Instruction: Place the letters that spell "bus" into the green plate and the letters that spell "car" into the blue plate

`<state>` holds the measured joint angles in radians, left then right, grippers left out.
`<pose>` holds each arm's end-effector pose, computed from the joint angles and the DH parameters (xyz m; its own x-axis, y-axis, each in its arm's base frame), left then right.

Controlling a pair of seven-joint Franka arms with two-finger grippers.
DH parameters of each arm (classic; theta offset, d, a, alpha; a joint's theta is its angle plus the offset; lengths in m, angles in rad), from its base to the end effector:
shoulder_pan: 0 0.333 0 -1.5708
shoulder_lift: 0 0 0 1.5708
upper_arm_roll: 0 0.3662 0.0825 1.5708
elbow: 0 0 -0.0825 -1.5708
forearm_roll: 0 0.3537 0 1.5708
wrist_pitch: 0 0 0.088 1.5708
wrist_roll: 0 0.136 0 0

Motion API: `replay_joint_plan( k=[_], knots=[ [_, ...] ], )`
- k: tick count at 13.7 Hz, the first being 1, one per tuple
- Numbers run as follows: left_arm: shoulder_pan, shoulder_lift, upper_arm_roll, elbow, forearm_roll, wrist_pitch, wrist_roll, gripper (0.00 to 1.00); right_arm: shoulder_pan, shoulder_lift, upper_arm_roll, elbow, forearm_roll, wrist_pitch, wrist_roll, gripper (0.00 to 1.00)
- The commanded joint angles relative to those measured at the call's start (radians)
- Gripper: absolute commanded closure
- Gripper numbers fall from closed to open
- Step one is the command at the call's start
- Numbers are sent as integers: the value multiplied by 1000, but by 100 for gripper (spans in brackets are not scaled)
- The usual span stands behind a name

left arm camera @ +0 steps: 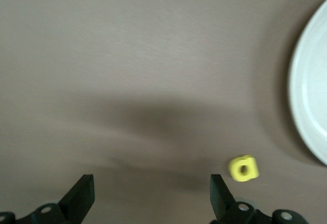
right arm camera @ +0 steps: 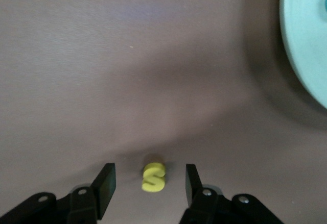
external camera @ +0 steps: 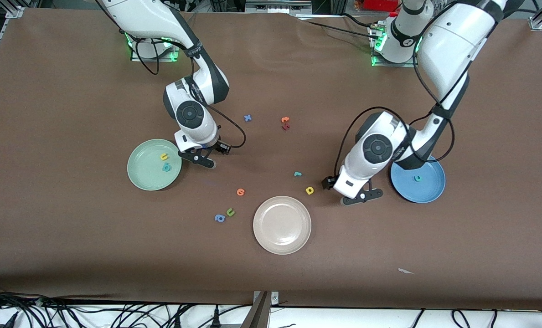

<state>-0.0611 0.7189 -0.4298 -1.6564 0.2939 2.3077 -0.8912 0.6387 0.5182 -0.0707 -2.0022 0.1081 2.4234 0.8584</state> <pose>0.6353 -0.2761 0.2485 0.9556 0.2921 -0.0385 0.2937 -0.9547 0.0483 0.5040 0.3268 0.2275 0.9291 -0.3602 -0.0836 -0.3568 -0.9326 0.0539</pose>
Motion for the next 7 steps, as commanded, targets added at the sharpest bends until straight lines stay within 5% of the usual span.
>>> replay_joint_plan(
  k=[1, 7],
  knots=[
    [-78, 74, 25, 144, 11, -79, -99, 0, 10, 3, -4, -26, 10, 51, 2, 40],
    [-207, 154, 124, 257, 5, -94, -225, 0, 26, 6, -4, -43, 13, 65, 4, 45]
  ],
)
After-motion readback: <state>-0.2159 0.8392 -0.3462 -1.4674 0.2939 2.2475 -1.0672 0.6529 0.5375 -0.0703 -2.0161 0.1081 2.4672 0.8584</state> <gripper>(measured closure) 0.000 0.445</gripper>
